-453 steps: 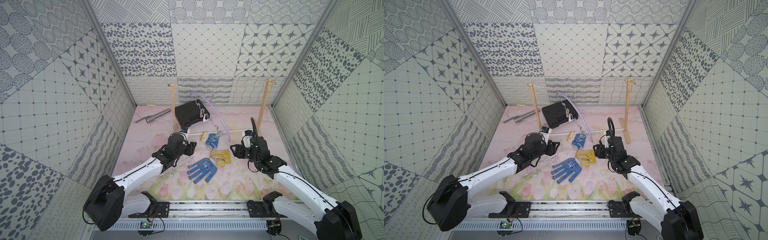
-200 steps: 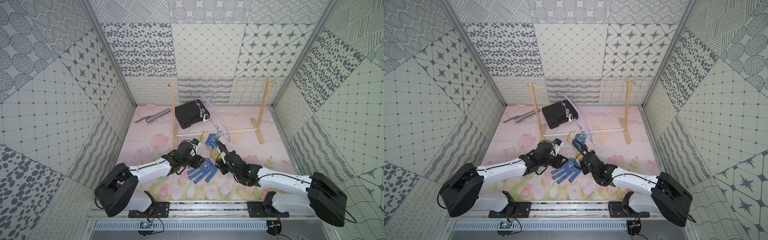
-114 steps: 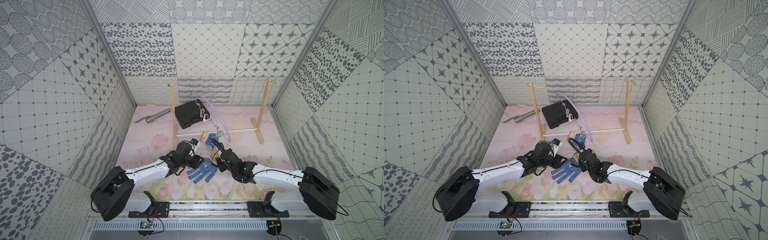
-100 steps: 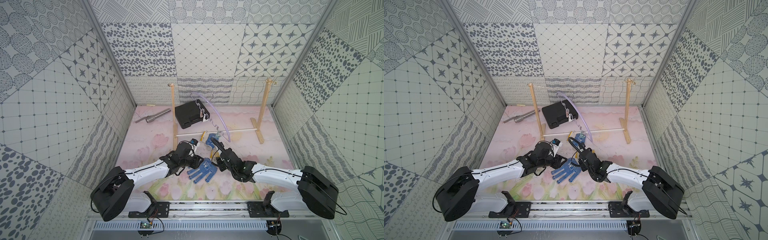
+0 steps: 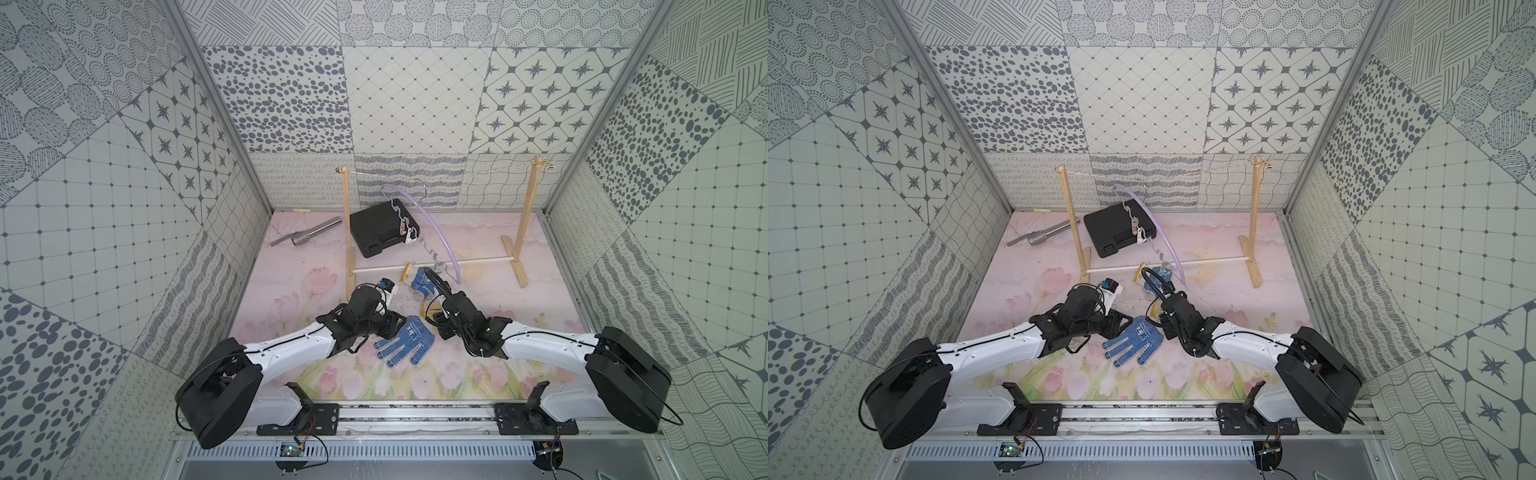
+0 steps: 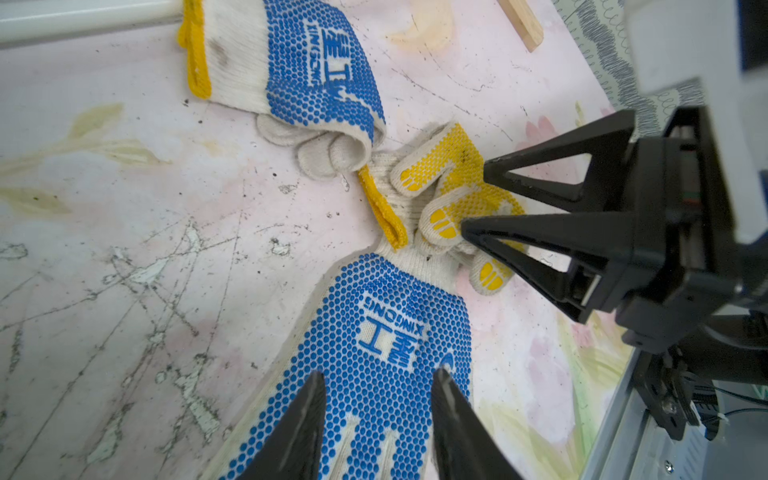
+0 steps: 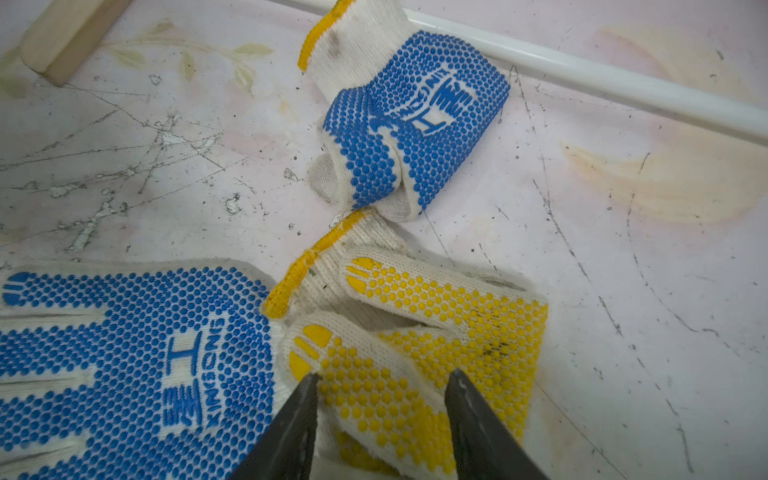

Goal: Clip the gloves onto a hanger to dry
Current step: Pick up the glove from the center of the board.

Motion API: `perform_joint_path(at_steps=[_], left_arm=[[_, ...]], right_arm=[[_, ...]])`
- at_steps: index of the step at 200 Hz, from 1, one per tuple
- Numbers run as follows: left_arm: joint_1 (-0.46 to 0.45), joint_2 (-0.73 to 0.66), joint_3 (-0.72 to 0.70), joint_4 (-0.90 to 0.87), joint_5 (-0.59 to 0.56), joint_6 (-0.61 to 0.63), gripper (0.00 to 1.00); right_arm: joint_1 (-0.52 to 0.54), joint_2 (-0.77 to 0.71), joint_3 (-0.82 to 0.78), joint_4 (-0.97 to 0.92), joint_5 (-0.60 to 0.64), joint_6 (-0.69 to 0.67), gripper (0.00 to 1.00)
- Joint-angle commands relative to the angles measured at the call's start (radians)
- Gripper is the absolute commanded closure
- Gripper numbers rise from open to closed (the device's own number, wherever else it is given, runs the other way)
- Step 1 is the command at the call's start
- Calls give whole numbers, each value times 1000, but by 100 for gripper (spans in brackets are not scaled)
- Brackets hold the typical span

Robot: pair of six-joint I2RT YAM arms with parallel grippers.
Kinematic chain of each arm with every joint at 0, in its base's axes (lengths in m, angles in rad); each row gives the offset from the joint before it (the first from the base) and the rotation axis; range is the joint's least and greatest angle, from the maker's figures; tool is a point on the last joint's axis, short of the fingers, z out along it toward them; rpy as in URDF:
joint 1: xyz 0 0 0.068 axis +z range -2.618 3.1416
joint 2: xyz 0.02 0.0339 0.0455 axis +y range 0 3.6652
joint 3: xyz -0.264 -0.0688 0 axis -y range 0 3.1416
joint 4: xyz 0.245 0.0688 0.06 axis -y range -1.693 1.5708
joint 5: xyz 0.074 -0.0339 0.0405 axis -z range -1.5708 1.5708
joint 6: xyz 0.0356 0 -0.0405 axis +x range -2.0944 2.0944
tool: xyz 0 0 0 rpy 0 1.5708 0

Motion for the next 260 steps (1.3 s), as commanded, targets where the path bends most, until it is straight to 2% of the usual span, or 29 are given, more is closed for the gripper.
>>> perform_joint_path(at_steps=[1,44,94,138,175,223,238,260], left_arm=[[1,1,1,14,-5,-5,56],[-1,17,11,17,-2,-3,56],[0,33,18,21,-1,-4,56],[0,41,35,12,7,-5,56],[0,30,34,8,2,-3,56],[0,14,43,-2,7,-3,56],[0,0,53,-9,7,-2,56],[0,-24,61,-11,14,-5,55]], right_arm=[[-5,19,20,6,-15,10,44],[-13,33,34,3,-51,-9,45],[-13,-17,-7,38,-86,0,39],[-30,48,17,19,-83,12,43],[-35,44,20,23,-86,14,57],[-35,-89,56,-52,-131,7,90],[-34,-144,75,-82,-144,6,98],[-34,-207,122,-143,-181,8,100]])
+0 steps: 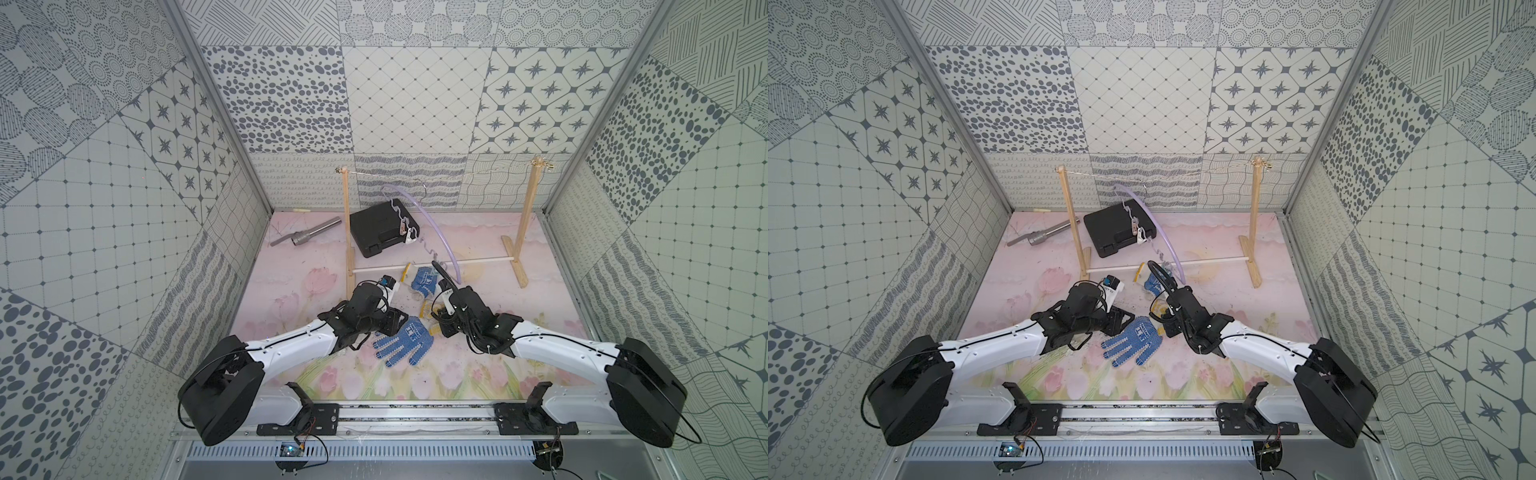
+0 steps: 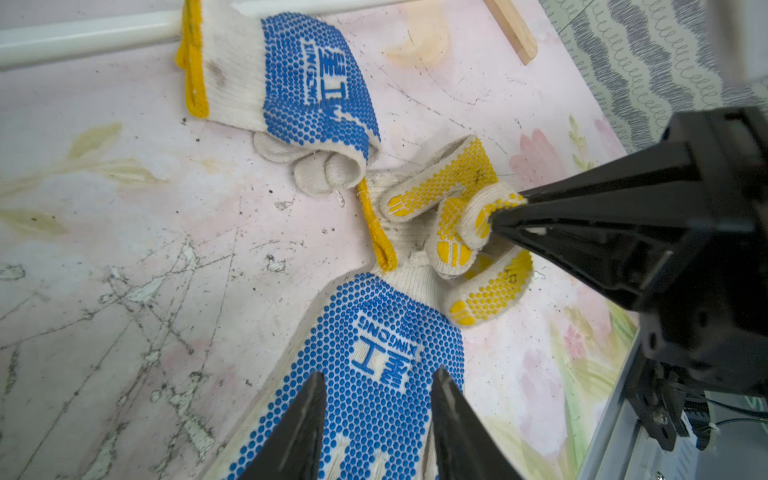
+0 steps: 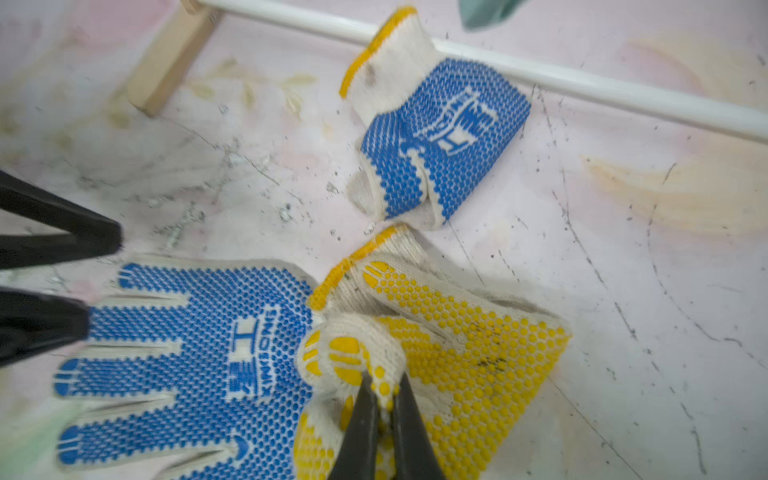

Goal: Clip the gloves onto a hanger to dry
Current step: Pick up the glove from the center of the board.

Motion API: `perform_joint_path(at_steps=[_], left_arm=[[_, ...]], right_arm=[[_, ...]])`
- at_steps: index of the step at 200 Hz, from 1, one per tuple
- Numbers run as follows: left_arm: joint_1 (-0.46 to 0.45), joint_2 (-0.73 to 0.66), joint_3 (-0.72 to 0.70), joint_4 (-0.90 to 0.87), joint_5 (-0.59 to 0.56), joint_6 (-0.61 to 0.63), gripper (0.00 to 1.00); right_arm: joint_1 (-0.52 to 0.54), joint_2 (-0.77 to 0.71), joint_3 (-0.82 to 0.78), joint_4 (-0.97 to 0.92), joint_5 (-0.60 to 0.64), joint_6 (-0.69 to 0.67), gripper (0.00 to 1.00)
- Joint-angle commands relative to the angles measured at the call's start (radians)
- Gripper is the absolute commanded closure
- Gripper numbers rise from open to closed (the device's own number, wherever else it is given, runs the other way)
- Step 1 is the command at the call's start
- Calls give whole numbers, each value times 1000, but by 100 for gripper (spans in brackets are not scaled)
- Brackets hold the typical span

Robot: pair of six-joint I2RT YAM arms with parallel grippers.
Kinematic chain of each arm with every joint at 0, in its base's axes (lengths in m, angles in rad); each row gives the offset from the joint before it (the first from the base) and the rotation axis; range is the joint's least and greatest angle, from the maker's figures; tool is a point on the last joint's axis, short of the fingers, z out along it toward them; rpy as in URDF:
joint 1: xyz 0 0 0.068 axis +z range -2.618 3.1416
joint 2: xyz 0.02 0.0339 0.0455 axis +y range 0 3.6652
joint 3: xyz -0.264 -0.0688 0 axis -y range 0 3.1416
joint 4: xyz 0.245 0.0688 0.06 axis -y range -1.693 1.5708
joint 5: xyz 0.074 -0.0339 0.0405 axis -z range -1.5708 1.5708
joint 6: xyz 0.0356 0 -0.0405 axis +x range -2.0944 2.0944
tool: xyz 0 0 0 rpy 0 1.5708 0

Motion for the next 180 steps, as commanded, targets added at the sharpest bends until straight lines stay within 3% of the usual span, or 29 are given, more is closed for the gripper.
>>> perform_joint_path(at_steps=[1,49,105,142,180], left_arm=[[0,-35,23,-7,13,2,55],[0,-104,-18,85,67,2,36],[-1,-244,-166,314,81,82,26],[0,-339,-217,365,163,153,25],[-8,-340,-276,532,203,247,25]], right_arm=[[-1,-76,73,-41,-53,-5,100],[-2,-183,202,-117,-179,4,100],[-3,-242,347,-133,-187,79,100],[-6,-240,421,-135,-208,139,100],[-7,-227,484,-113,-231,223,100]])
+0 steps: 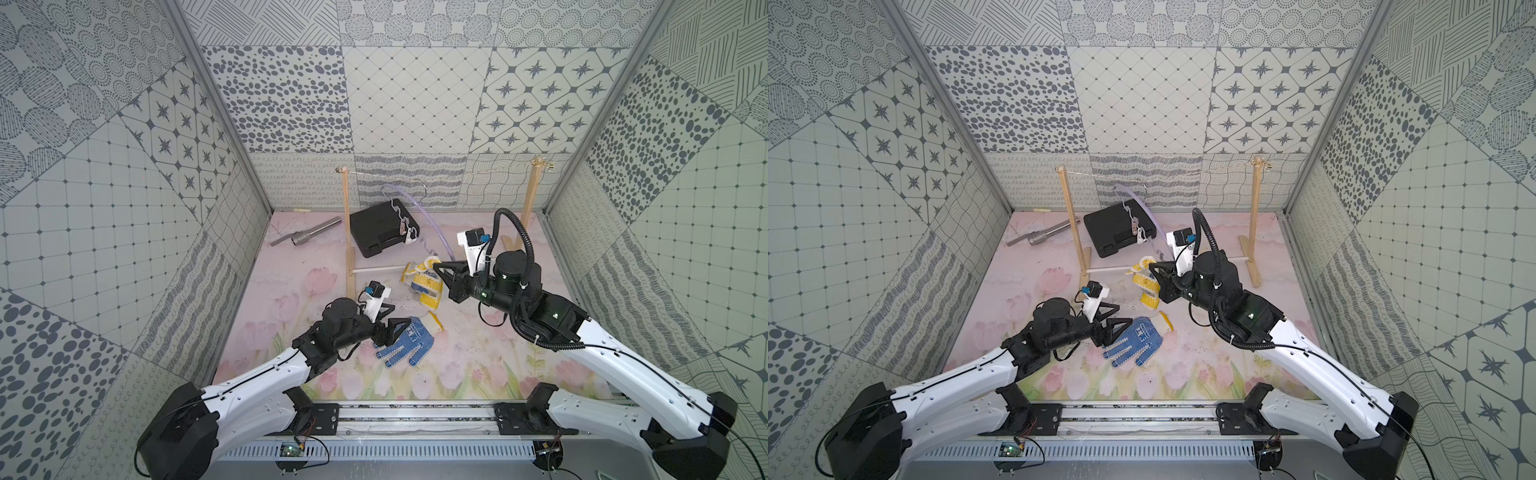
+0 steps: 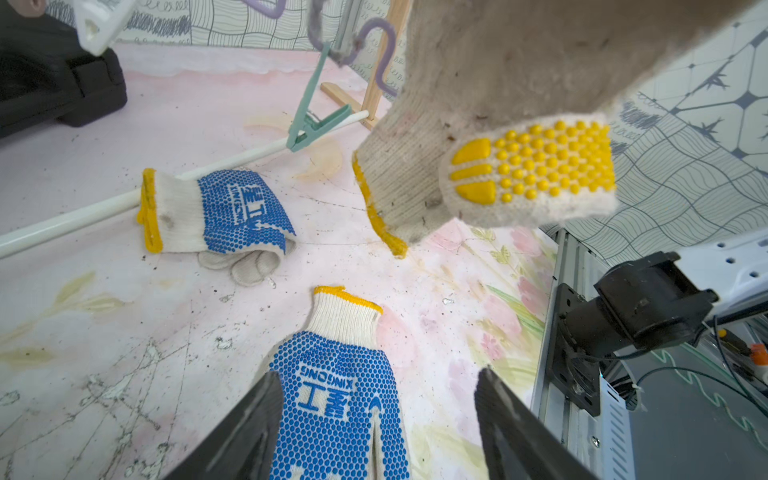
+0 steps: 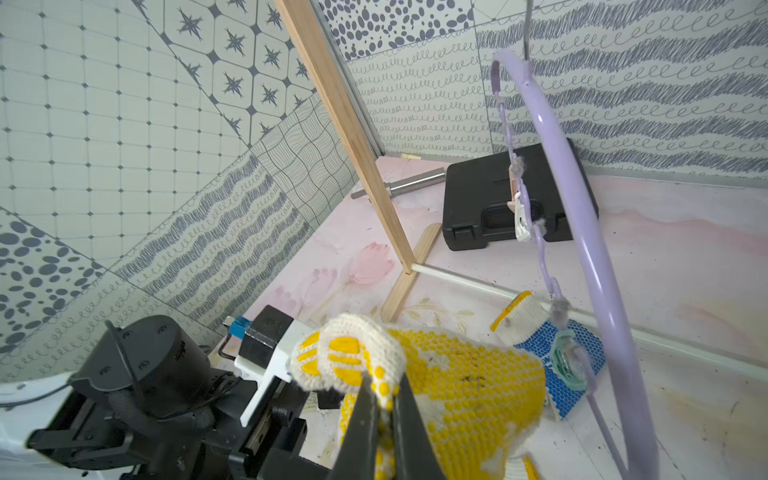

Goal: Clip the gloves onto a hanger to dry
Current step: Pick up the glove from the center of the board.

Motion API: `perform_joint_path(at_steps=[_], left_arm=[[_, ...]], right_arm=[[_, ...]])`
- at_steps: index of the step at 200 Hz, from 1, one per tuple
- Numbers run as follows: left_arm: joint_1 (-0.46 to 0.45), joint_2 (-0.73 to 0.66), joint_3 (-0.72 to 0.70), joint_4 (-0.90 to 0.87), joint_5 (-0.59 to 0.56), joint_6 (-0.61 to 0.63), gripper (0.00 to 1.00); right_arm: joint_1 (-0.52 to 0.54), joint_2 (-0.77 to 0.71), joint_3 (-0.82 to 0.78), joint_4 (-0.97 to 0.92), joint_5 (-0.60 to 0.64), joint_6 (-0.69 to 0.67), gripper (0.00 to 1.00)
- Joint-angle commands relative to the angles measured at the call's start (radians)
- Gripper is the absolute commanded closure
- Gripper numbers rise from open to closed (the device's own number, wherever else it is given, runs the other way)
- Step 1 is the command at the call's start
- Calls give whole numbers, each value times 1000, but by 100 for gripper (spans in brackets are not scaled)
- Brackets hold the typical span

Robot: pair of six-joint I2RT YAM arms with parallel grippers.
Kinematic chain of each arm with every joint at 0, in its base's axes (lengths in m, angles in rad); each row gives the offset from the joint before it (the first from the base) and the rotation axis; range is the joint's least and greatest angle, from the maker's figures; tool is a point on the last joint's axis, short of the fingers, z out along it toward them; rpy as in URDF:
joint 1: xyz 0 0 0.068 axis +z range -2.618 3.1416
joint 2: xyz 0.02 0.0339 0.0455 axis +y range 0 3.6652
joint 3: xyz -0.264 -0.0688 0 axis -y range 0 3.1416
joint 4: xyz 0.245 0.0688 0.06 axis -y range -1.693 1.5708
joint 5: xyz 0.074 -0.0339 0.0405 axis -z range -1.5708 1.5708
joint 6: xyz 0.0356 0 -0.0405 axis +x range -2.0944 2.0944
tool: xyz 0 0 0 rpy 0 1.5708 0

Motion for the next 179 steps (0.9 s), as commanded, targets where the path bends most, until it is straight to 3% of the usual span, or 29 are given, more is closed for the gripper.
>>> perform_joint_path(at_steps=[1,45,70,109,142,179], left_arm=[[-9,-12,-46,250,83,143,25],[-127,69,-85,470,-177,313,27],[-204,144,-72,584,-264,423,30],[-265,244,-26,742,-438,500,31],[-301,334,0,878,-508,586,32],[-331,440,30,1023,-619,672,42]], right_arm=[[-4,1,60,49,-26,79,100],[-6,28,106,88,-41,185,100],[-5,37,114,109,-49,231,100],[-8,50,133,131,-53,267,100],[-6,65,142,141,-61,289,100],[-8,73,147,158,-74,313,100]])
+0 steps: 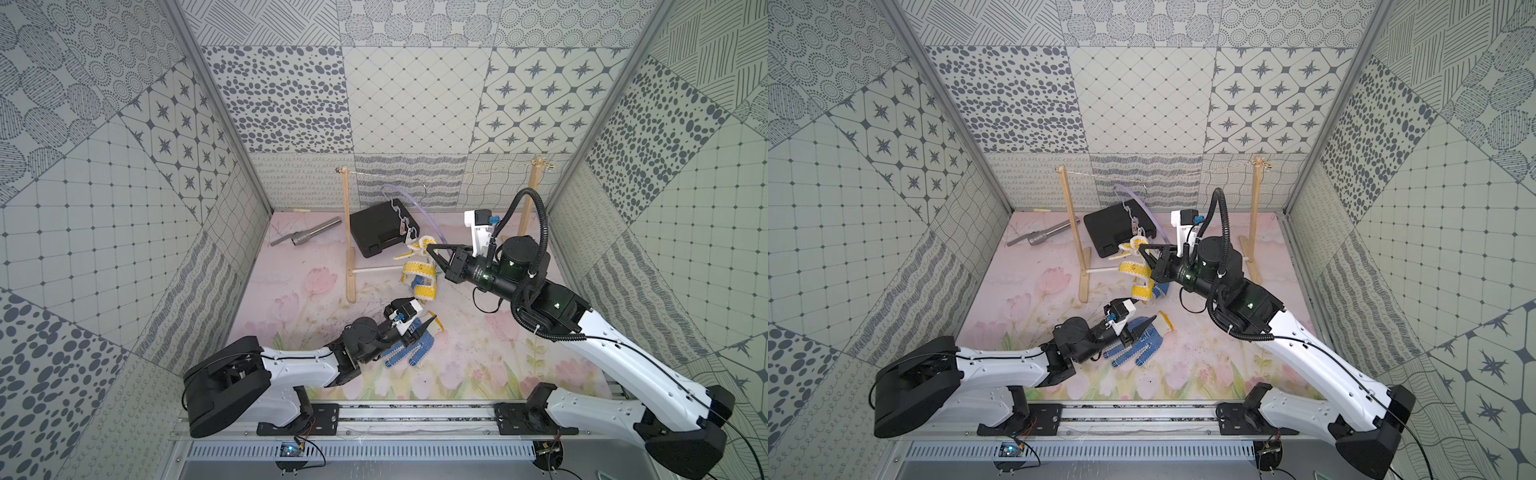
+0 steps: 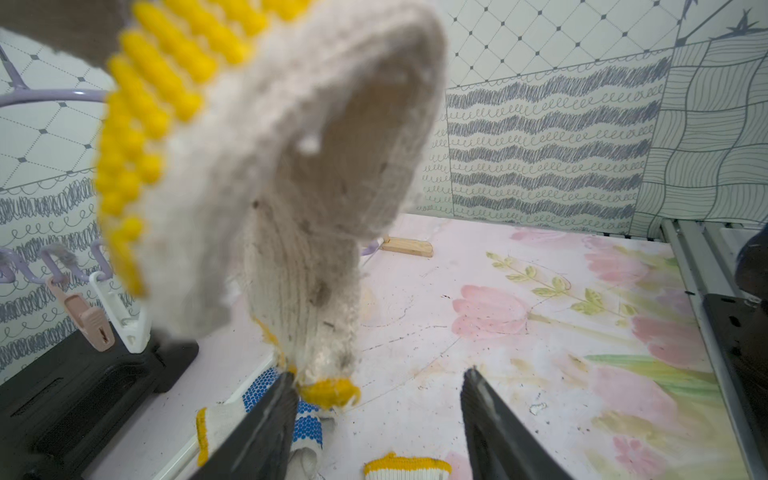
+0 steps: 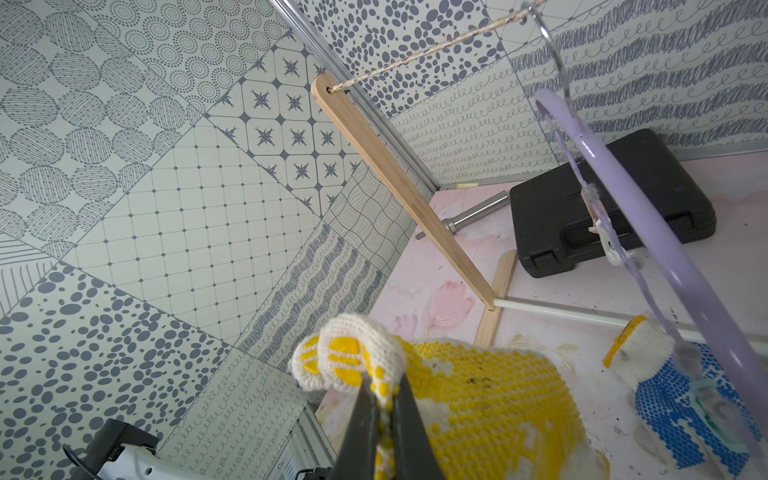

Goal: Clip the gloves onto a hanger to dry
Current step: Pick up the glove from the center of the board.

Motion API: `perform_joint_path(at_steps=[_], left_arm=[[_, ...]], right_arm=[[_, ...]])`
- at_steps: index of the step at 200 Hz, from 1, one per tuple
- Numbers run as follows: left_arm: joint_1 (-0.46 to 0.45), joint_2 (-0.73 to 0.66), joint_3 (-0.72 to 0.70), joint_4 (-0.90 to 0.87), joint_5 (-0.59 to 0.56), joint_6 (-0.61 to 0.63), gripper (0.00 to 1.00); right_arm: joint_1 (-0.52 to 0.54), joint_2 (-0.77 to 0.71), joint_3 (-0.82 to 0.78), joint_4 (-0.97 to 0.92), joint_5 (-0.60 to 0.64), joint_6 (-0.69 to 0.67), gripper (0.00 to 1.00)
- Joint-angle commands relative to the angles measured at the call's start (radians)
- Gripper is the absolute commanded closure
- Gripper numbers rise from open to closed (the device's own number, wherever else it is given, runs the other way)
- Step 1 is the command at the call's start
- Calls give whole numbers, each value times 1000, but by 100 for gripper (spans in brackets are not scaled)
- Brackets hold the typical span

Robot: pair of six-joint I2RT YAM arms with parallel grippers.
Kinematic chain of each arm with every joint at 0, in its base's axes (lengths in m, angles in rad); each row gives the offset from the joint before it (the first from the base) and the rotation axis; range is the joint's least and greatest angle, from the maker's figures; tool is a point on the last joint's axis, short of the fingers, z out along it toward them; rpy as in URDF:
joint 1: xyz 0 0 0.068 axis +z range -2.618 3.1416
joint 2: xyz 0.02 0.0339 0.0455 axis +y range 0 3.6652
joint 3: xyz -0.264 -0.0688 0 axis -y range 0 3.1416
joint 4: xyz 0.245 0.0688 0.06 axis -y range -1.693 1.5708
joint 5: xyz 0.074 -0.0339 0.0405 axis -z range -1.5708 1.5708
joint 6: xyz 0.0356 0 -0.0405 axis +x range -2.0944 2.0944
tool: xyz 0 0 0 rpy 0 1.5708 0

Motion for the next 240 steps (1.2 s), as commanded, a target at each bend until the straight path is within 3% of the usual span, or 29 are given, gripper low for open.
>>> perform_joint_path(at_steps=[1,67,112,139,158,180,205,220,240], left_arm=[[-24,77,33,307,-201,170,42],[-27,83,59,307,-278,199,55],[-27,62,38,306,-266,200,80],[-27,1,8,251,-276,185,100],[-28,-124,7,35,-299,132,100],[-18,-318,71,-421,-250,6,100],[16,-472,150,-806,-205,-169,100],[79,-502,236,-1065,-134,-322,100],[134,-486,313,-1272,-16,-439,100]], right_arm=[[-2,6,34,67,-15,32,100],[-3,-2,22,71,-15,46,100],[-10,-1,22,64,-7,46,100],[-30,-1,13,39,5,44,90],[-43,-5,-10,7,22,19,73],[-51,0,-37,-49,42,-50,52],[-51,2,-73,-117,67,-133,28],[-51,-10,-110,-147,94,-171,24],[-50,-49,-171,-137,113,-230,24]])
